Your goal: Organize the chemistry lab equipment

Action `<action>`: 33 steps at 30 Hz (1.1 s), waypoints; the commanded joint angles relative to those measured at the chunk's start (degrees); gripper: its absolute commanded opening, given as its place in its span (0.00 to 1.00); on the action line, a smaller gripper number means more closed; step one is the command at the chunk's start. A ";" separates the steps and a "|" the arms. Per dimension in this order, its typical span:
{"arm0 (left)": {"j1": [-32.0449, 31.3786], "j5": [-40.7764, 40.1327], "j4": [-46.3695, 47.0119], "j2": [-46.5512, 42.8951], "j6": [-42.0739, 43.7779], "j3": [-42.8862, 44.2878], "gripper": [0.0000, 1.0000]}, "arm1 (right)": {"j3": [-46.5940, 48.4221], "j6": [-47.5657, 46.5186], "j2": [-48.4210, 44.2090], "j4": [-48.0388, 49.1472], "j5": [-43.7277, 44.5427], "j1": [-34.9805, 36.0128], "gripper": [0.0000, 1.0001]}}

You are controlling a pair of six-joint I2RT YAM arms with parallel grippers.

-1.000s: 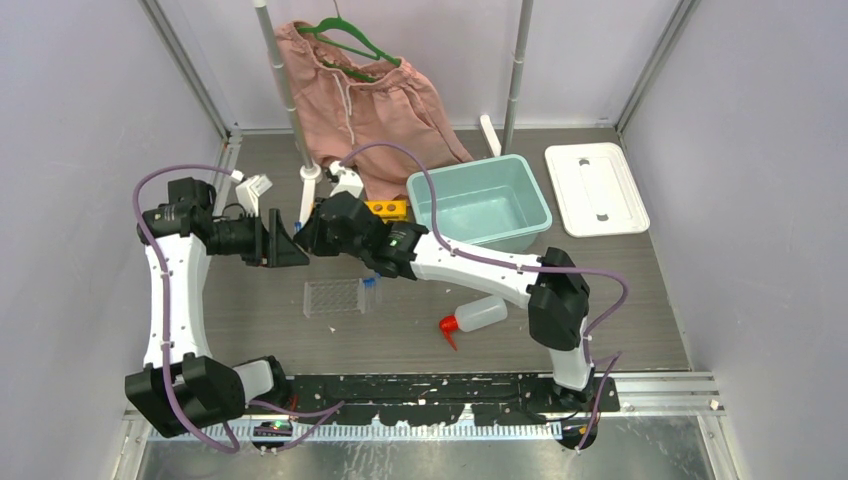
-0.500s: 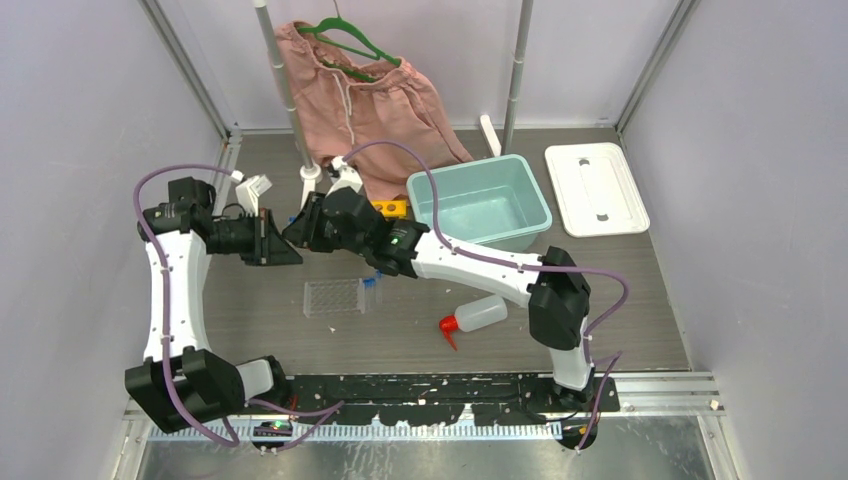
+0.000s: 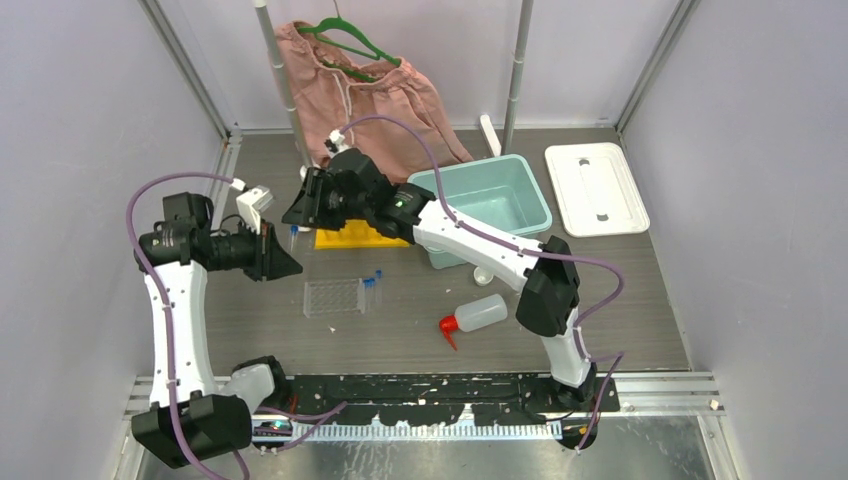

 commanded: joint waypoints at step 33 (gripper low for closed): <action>0.92 -14.89 7.45 12.00 -9.82 2.98 1.00 | -15.60 -23.25 -11.35 0.99 17.68 1.14 0.01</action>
